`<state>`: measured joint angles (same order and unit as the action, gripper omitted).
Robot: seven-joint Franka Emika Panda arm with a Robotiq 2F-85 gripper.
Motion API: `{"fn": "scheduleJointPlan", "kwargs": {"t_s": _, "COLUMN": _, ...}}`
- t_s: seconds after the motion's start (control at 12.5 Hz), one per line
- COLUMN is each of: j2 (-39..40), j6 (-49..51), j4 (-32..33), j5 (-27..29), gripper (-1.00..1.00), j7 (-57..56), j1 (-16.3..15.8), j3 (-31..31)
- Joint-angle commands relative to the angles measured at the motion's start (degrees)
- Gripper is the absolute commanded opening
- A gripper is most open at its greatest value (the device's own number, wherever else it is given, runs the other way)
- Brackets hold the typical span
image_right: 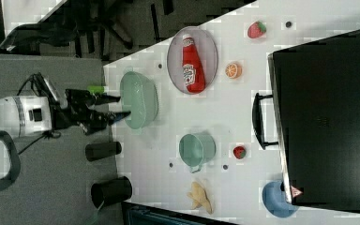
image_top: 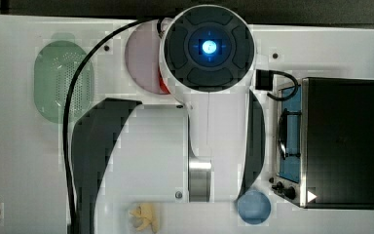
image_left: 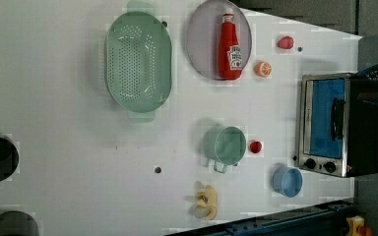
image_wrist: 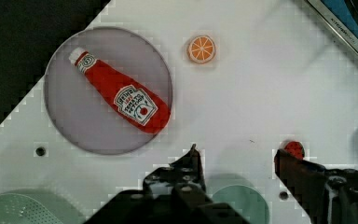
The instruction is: Flap open oven.
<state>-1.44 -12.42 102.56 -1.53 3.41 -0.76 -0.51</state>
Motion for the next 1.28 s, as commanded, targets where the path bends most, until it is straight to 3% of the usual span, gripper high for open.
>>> {"fn": "scheduleJointPlan", "kwargs": {"t_s": 0.08, "j2": -15.0, "j6": 8.8, "j4": 7.4, "j5": 0.7, "gripper": 0.58, "j7": -1.9, "j1": 1.9, "j3": -1.5}}
{"fn": "scheduleJointPlan", "kwargs": {"t_s": 0.24, "j2": -15.0, "j6": 8.8, "j4": 7.4, "j5": 0.7, "gripper": 0.99, "j7": -1.9, "j1": 1.9, "j3": -1.5}}
{"fn": "scheduleJointPlan", "kwargs": {"t_s": 0.56, "j2": -15.0, "j6": 8.8, "j4": 7.4, "j5": 0.7, "gripper": 1.0, "j7": -1.9, "j1": 1.9, "j3": -1.5}}
{"fn": "scheduleJointPlan", "kwargs": {"t_s": 0.64, "j2": -15.0, "j6": 8.8, "j4": 7.4, "j5": 0.7, "gripper": 0.9, "j7": -1.9, "j1": 1.9, "j3": -1.6}}
{"fn": "scheduleJointPlan", "kwargs": {"t_s": 1.12, "j2": -15.0, "j6": 8.9, "j4": 8.3, "j5": 0.7, "gripper": -0.54, "j7": -1.9, "j1": 2.1, "j3": -2.4}}
{"fn": "scheduleJointPlan", "kwargs": {"t_s": 1.28, "j2": -14.8, "j6": 8.7, "j4": 9.9, "j5": 0.7, "gripper": -0.65, "j7": -2.1, "j1": 2.2, "j3": -3.2}}
